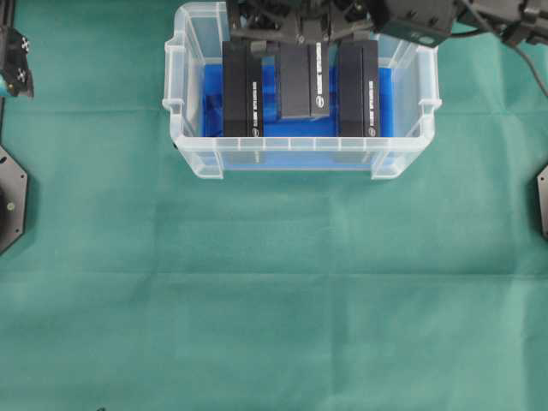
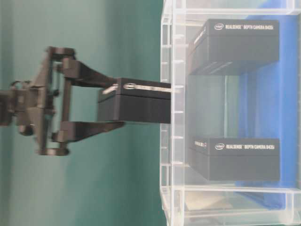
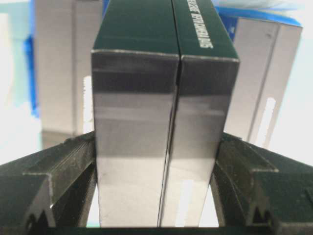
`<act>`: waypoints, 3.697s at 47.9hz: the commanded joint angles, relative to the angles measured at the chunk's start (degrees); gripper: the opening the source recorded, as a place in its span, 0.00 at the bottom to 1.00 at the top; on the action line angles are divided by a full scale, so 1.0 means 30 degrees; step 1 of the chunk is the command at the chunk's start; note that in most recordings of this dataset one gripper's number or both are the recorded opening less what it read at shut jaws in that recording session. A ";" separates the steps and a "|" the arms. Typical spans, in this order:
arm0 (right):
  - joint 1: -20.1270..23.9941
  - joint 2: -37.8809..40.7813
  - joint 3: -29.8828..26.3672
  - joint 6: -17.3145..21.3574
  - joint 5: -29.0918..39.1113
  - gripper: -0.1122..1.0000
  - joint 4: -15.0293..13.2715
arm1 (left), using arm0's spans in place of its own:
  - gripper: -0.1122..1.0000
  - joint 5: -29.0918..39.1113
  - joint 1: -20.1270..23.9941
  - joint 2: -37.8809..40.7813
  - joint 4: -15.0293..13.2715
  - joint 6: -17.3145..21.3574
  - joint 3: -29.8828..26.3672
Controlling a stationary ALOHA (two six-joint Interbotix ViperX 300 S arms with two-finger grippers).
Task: Take out the box from the case.
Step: 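Lift the middle black box straight up out of the case, then carry the held box toward the front of the table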
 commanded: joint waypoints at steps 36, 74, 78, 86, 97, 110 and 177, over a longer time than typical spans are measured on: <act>0.0059 -0.1084 -0.3223 -0.0439 0.2783 0.71 -0.0469 | 0.97 -0.0059 -0.0059 -0.0059 0.0000 -0.0029 -0.0176; 0.0059 -0.1084 -0.3252 -0.0439 0.2754 0.71 -0.0557 | 0.97 -0.0059 -0.0059 -0.0059 0.0000 -0.0029 -0.0176; 0.0059 -0.1084 -0.3223 -0.0439 0.2754 0.71 -0.0645 | 0.97 -0.0059 -0.0059 -0.0029 0.0000 0.0000 -0.0176; 0.0088 -0.1084 -0.3252 -0.0439 0.2754 0.71 -0.0674 | 0.97 -0.0029 -0.0059 -0.0059 0.0000 0.0000 -0.0176; 0.0059 -0.1084 -0.3223 -0.0410 0.2783 0.71 -0.0791 | 0.97 -0.0029 -0.0059 -0.0059 0.0000 0.0029 -0.0176; 0.0850 -0.1084 -0.3252 -0.0205 0.2900 0.71 -0.0791 | 0.97 0.0029 -0.0059 -0.0059 0.0000 0.0000 -0.0176; 1.0635 -0.0703 -0.3223 1.0078 0.4570 0.71 -0.0645 | 0.97 -0.0059 -0.0088 -0.0059 0.0000 0.0000 -0.0176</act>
